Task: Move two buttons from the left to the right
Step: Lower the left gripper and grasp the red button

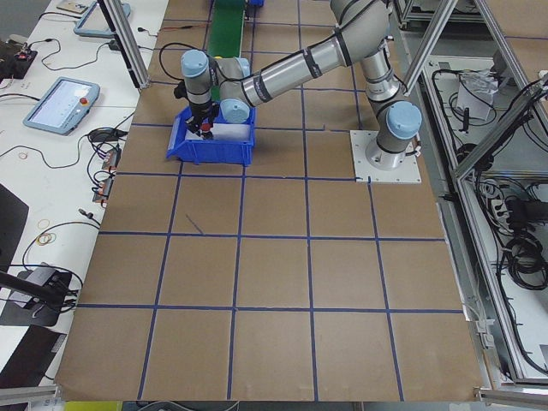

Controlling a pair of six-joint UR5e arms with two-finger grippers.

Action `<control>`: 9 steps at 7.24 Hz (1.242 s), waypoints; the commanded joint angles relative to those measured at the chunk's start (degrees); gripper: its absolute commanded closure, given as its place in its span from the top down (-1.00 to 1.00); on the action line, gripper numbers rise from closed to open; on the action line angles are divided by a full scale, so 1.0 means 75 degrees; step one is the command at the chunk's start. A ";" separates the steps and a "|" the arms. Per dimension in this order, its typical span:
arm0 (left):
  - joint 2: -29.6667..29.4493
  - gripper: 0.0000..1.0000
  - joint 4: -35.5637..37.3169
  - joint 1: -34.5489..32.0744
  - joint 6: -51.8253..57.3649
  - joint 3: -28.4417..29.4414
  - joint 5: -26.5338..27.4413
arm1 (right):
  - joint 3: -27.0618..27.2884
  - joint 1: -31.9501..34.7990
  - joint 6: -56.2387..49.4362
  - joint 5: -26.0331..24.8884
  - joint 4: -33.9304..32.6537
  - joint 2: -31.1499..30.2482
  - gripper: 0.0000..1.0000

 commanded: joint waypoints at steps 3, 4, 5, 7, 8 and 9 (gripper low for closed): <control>0.0198 -0.18 -0.0032 0.0000 -0.0569 -0.0159 0.0094 | 0.0000 0.0000 0.0000 -0.0012 0.0002 -0.0008 1.00; 0.0233 -0.28 -0.0044 -0.0011 -0.0709 -0.0147 0.0059 | 0.0000 0.0000 0.0000 -0.0001 -0.0009 -0.0008 1.00; 0.0280 -0.33 -0.0067 -0.0011 -0.0780 -0.0159 0.0035 | 0.0000 0.0000 -0.0012 0.0000 -0.0010 -0.0008 1.00; 0.0443 -0.37 -0.0079 0.0000 -0.0780 -0.0124 0.0093 | -0.0012 0.0000 -0.0012 0.0000 -0.0021 -0.0008 1.00; 0.0711 -0.38 -0.0276 0.0000 -0.1198 0.0004 0.0221 | 0.0000 0.0000 -0.0012 0.0000 -0.0033 0.0004 1.00; 0.1085 -0.38 -0.0766 -0.0011 -0.2107 -0.0007 0.0304 | 0.0000 0.0000 0.0000 0.0000 -0.0021 0.0004 1.00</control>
